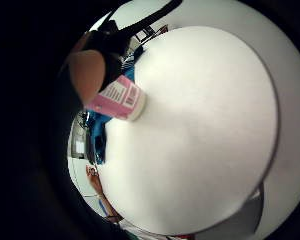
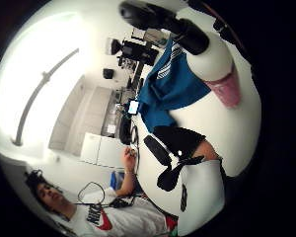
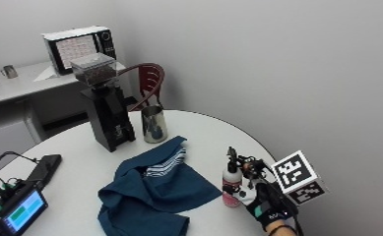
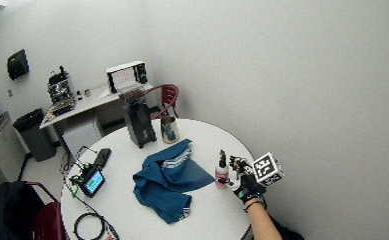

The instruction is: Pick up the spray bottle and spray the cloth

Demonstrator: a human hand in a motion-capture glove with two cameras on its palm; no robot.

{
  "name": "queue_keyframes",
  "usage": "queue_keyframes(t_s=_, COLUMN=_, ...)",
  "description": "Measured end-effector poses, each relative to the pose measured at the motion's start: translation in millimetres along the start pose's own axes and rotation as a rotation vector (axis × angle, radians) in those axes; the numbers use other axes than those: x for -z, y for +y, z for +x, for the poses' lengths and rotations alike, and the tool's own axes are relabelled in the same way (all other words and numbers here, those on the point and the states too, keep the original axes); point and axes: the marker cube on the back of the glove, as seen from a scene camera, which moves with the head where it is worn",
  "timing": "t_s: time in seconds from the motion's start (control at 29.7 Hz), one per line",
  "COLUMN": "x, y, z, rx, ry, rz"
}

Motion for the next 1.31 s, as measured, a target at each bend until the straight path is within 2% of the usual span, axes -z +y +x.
queue_keyframes(t_s=0.3, x=-3, y=-24, z=-18, rx=-0.028, ry=-0.146, rz=0.053)
queue_keyframes(t_s=0.64, x=2, y=-35, z=-13, rx=0.01, ry=-0.171, rz=0.259)
queue_keyframes(t_s=0.84, x=13, y=-32, z=0, rx=0.04, ry=-0.163, rz=0.238)
queue_keyframes(t_s=0.97, x=48, y=-28, z=0, rx=0.078, ry=-0.159, rz=0.214)
queue_keyframes(t_s=1.08, x=98, y=-51, z=-36, rx=0.207, ry=-0.143, rz=0.243)
queue_keyframes(t_s=1.18, x=142, y=-74, z=-105, rx=0.338, ry=-0.162, rz=0.251)
queue_keyframes(t_s=1.31, x=165, y=-83, z=-179, rx=0.395, ry=-0.149, rz=0.162)
